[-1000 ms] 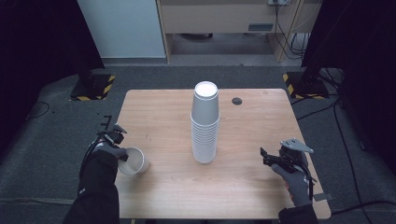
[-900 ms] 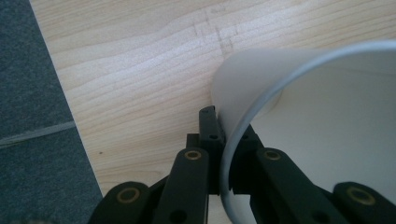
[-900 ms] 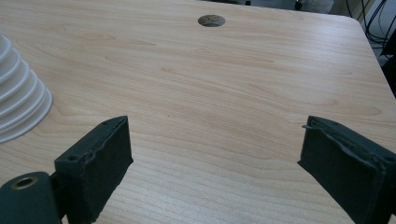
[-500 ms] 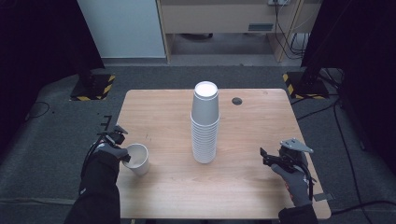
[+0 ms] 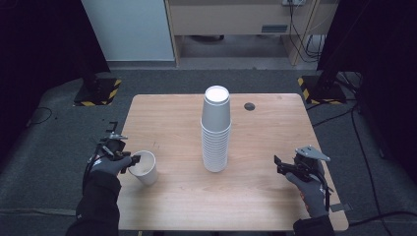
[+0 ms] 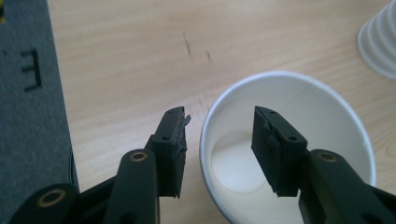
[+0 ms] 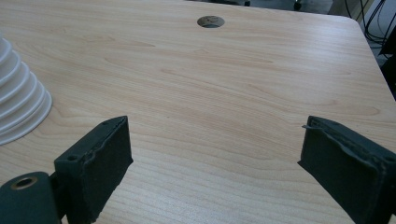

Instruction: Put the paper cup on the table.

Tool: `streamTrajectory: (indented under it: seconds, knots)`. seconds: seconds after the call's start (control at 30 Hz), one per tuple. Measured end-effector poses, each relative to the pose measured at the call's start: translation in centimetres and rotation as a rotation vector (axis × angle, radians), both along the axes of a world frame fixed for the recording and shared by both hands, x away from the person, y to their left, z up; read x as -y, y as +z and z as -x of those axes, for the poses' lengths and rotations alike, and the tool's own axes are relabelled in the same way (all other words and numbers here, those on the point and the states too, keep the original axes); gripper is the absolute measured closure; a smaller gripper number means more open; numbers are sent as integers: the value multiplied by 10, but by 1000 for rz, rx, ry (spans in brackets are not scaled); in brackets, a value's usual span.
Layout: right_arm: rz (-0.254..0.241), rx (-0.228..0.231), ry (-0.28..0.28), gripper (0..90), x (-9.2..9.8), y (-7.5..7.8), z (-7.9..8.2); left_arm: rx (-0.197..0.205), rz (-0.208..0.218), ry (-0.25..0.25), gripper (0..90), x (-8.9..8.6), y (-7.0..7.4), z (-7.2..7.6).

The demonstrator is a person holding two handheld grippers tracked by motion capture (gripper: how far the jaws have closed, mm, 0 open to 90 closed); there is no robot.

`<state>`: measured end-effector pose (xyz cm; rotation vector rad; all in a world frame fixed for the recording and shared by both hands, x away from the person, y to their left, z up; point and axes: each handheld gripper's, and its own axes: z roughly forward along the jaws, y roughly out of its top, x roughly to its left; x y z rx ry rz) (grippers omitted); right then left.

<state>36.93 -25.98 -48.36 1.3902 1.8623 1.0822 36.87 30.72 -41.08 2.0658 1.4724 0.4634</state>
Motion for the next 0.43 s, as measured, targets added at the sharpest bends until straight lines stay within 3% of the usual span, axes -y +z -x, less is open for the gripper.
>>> streamTrajectory:
  seconds: [0.07, 0.1, 0.2, 0.23, 0.37, 0.43]
  knots:
    - [-4, 3, 1, 88, 0, 0, 0, 69, 35, -18, 490, 0, 2, 5]
    - [-7, 4, 0, 88, 0, 1, 0, 153, 90, -13, 491, 0, 3, 11]
    - [-6, 3, 0, 88, 0, 1, 0, 276, 142, 0, 473, 1, 4, 19]
    - [-6, 3, 0, 88, 0, 1, 0, 276, 142, 0, 464, 1, 4, 19]
    - [-10, 5, -3, 87, 0, 2, 1, 409, 197, 15, 444, 6, -1, 29]
    - [-9, 7, -1, 87, 0, 2, 1, 433, 202, 20, 441, 7, -3, 30]
